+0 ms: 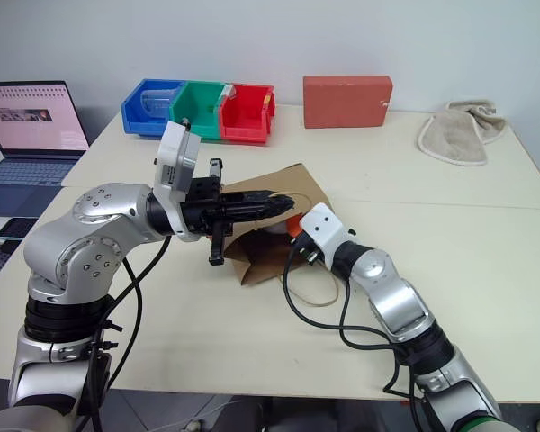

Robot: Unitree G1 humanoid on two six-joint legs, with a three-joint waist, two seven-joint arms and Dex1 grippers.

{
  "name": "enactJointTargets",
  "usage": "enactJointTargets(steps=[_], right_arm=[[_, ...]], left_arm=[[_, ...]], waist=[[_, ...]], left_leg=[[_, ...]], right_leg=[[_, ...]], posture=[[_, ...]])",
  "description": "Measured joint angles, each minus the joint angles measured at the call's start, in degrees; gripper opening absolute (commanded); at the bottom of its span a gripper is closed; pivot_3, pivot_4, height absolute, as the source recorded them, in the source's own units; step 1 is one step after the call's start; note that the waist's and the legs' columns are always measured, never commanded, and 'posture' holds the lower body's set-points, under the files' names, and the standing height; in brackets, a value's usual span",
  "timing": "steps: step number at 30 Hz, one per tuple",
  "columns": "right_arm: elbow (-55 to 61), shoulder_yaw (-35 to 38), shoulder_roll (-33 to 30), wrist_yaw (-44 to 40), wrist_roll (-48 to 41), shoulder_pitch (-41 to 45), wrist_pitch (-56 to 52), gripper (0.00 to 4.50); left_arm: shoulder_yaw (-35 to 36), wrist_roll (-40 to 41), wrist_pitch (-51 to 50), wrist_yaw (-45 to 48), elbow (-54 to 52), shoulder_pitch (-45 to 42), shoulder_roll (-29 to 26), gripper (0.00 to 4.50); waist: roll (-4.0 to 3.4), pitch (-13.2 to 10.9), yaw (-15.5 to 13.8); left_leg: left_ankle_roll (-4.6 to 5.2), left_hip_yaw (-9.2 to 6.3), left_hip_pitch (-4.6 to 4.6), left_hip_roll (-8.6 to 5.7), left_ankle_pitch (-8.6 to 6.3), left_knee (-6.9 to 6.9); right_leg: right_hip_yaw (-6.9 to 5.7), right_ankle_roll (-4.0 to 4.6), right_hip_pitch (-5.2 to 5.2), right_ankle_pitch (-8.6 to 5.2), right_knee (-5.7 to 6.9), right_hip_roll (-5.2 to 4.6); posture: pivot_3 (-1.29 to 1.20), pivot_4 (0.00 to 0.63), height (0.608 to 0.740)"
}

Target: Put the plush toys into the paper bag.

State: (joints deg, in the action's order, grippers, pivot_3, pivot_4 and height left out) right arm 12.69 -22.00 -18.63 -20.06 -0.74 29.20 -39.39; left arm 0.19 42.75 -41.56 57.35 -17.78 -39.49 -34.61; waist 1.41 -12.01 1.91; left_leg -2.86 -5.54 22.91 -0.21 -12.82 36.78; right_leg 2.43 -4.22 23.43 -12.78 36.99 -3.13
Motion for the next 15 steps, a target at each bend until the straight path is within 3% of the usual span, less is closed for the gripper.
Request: enactJointTargets(steps=[5,15], right_arm=[[0.5,0.1,-0.4,-1.4,0.1,-0.9,0.1,4.49],[5.3,0.5,-3.4,-4.0,2.4,-0.7,0.1,4.49]], left_arm=[[0.0,0.0,-0.1,-0.5,0.0,0.0,0.3,0.0],[-1.0,-1.2,0.7,-0.5,0.4,-0.1,0.8,0.0]], waist=[[0.0,0.0,0.0],[0.0,0.0,0.0]], left_leg=[[0.0,0.01,-0.01,0.0,0.0,0.0],[0.0,0.0,-0.01,0.0,0.0,0.0]], right_leg=[[0.0,0.0,0.0,0.0,0.01,0.0],[0.0,0.0,0.0,0.0,0.01,0.0]], posture=[[0.0,0.15,0.74],[0.0,0.15,0.74]])
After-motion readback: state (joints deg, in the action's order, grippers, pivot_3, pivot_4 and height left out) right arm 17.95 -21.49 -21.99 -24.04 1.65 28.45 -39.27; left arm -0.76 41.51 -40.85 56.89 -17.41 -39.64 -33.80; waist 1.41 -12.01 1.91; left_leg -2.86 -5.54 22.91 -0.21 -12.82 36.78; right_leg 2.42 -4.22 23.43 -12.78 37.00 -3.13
